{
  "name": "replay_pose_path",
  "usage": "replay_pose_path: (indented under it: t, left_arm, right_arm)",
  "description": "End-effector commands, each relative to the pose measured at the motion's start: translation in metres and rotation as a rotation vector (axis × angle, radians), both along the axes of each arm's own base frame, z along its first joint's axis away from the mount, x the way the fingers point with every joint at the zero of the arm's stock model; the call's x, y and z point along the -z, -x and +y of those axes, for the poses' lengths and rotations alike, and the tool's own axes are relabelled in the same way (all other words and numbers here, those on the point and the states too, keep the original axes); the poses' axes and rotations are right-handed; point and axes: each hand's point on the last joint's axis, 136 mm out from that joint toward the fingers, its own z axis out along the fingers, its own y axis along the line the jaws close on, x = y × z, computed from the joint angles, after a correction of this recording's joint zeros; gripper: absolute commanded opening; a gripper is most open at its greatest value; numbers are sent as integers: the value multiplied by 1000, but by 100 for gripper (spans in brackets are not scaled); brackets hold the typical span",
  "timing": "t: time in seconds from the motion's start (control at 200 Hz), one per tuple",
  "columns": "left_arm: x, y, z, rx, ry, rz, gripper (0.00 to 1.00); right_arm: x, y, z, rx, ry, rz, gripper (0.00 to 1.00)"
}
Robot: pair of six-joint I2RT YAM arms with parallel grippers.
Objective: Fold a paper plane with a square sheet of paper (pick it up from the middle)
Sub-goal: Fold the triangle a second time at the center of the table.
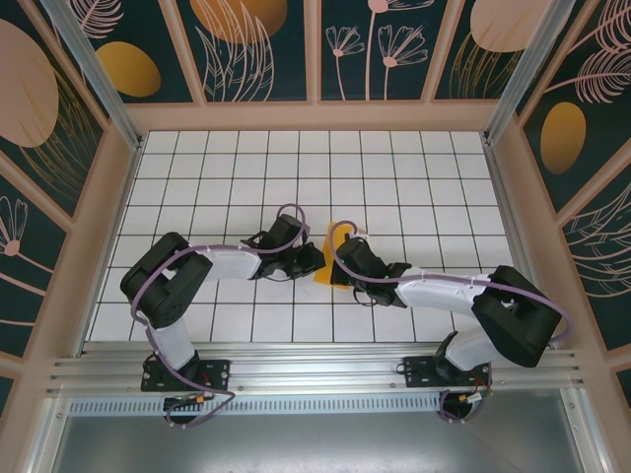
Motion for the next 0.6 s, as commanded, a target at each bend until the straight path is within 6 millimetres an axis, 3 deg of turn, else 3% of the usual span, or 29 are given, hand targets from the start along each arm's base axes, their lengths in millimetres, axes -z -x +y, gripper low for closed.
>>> replay_pose_path:
  t: [0.0, 0.18, 0.595]
  left_arm:
    - [0, -5, -7, 8, 13, -17, 16]
    - [10, -1, -14, 44, 4, 1, 15]
    - [37, 6, -2, 57, -86, 30, 14]
  right_arm:
    - [0, 2, 4, -10, -89, 28, 0]
    - [3, 4, 0, -42, -166, 62, 0]
    - [-2, 0, -12, -114, -271, 103, 0]
